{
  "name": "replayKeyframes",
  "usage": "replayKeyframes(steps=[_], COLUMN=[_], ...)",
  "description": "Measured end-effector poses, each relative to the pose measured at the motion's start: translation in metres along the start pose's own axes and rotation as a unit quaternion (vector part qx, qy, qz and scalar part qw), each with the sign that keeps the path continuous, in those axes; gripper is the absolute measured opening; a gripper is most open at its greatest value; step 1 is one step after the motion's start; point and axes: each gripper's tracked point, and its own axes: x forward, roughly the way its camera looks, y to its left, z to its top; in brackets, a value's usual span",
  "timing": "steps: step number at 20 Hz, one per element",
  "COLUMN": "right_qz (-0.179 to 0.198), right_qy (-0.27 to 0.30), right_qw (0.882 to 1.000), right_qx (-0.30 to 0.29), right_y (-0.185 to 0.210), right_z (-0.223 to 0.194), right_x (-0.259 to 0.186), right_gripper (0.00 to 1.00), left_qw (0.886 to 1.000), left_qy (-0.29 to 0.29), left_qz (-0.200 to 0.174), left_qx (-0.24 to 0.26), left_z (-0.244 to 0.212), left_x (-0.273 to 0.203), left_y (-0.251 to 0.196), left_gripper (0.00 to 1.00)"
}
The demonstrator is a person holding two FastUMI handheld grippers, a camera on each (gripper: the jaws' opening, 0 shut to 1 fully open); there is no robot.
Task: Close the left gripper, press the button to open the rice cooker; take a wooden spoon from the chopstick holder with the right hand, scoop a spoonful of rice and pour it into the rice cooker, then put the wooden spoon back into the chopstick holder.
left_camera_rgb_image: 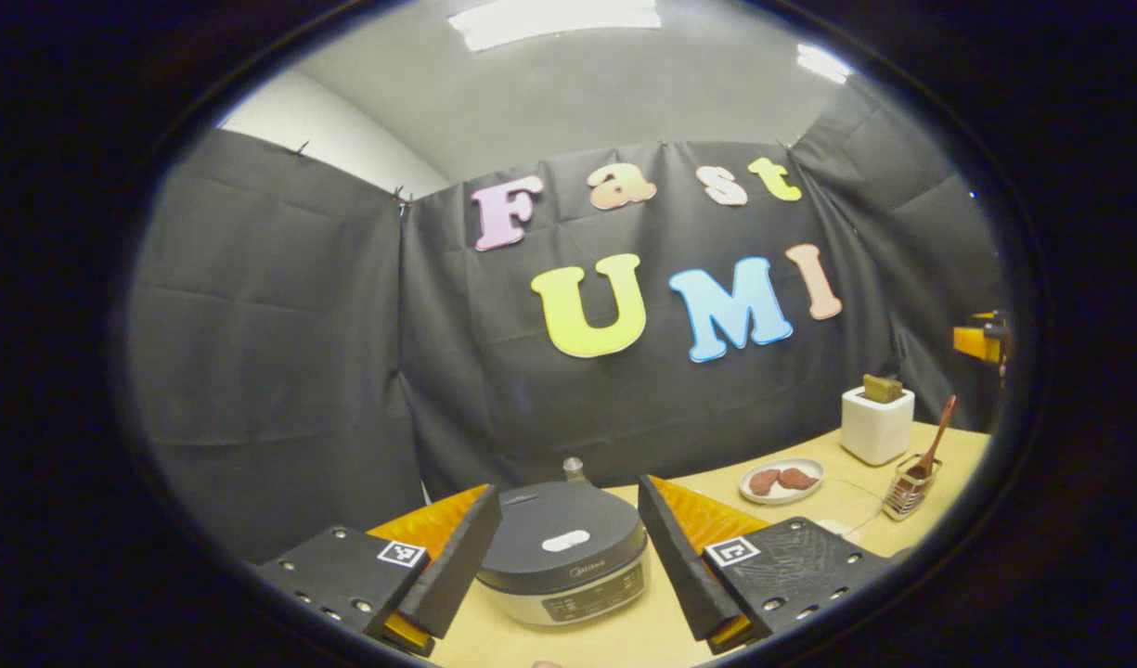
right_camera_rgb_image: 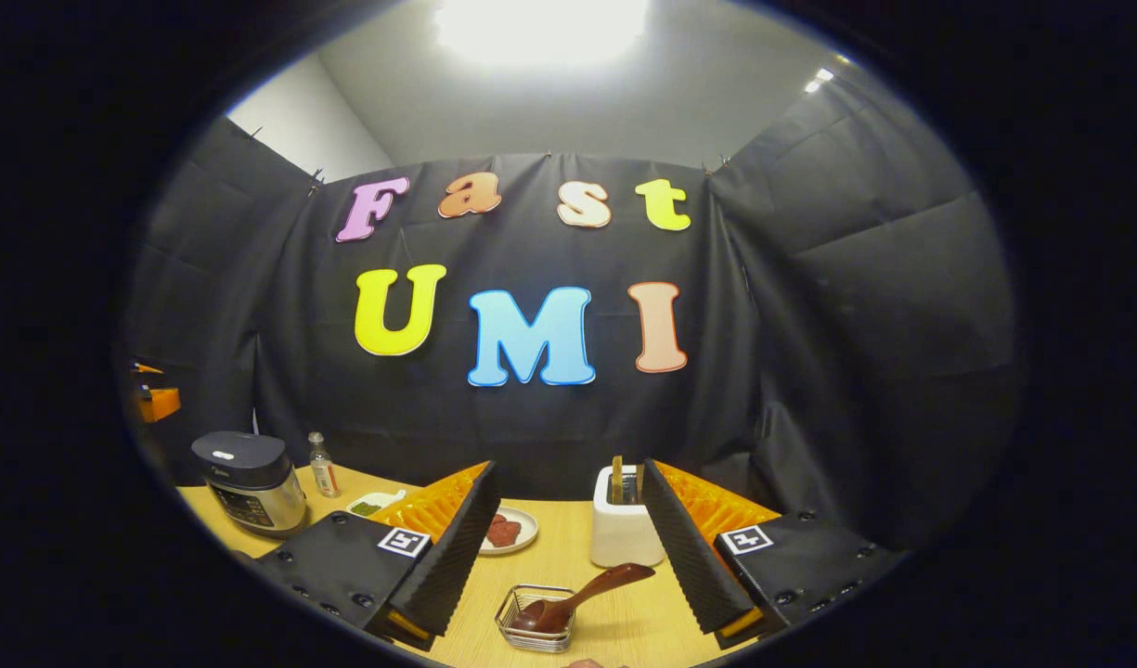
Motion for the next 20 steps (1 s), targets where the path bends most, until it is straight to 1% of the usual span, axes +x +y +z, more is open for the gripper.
replayKeyframes(steps=[1,3,4,5,6,7,8,9,11,12,16,19,20], right_qz=[0.000,0.006,0.007,0.010,0.017,0.024,0.028,0.027,0.022,0.021,0.030,0.034,0.035], right_qy=[0.006,0.022,0.019,0.015,0.014,0.017,0.019,0.020,0.021,0.022,0.021,0.027,0.029], right_qw=[1.000,1.000,0.999,0.999,0.999,0.999,0.999,0.999,0.999,0.999,0.999,0.999,0.999], right_qx=[-0.006,-0.021,-0.026,-0.027,-0.027,-0.028,-0.028,-0.028,-0.027,-0.025,-0.013,-0.017,-0.020], right_y=[0.001,0.007,0.010,0.013,0.018,0.023,0.024,0.023,0.020,0.020,0.026,0.030,0.031], right_z=[0.004,0.008,0.013,0.018,0.019,0.017,0.016,0.016,0.015,0.015,0.013,0.009,0.007], right_x=[0.003,0.004,0.003,0.003,0.001,-0.001,-0.002,-0.002,-0.002,-0.003,-0.003,-0.002,-0.002], right_gripper=[0.98,0.98,0.92,0.92,0.98,0.98,0.99,1.00,0.99,0.99,0.99,0.99,0.99], left_qw=[1.000,0.998,0.995,0.993,0.992,0.992,0.992,0.993,0.993,0.993,0.991,0.991,0.991], left_qy=[-0.005,-0.010,-0.017,-0.022,-0.022,-0.023,-0.024,-0.026,-0.026,-0.025,-0.021,-0.018,-0.016], left_qz=[-0.011,-0.037,-0.049,-0.061,-0.067,-0.066,-0.063,-0.057,-0.056,-0.058,-0.059,-0.055,-0.054], left_qx=[-0.011,-0.056,-0.081,-0.099,-0.108,-0.108,-0.104,-0.101,-0.100,-0.102,-0.117,-0.119,-0.119], left_z=[0.007,0.017,0.024,0.029,0.029,0.029,0.028,0.028,0.027,0.027,0.019,0.013,0.010], left_x=[0.007,0.017,0.022,0.026,0.029,0.033,0.037,0.039,0.041,0.040,0.042,0.042,0.042], left_y=[-0.009,-0.028,-0.035,-0.041,-0.044,-0.043,-0.041,-0.039,-0.042,-0.045,-0.043,-0.038,-0.038], left_gripper=[0.92,0.93,0.92,0.92,0.92,0.94,0.92,0.93,0.93,0.92,0.92,0.92,0.93])
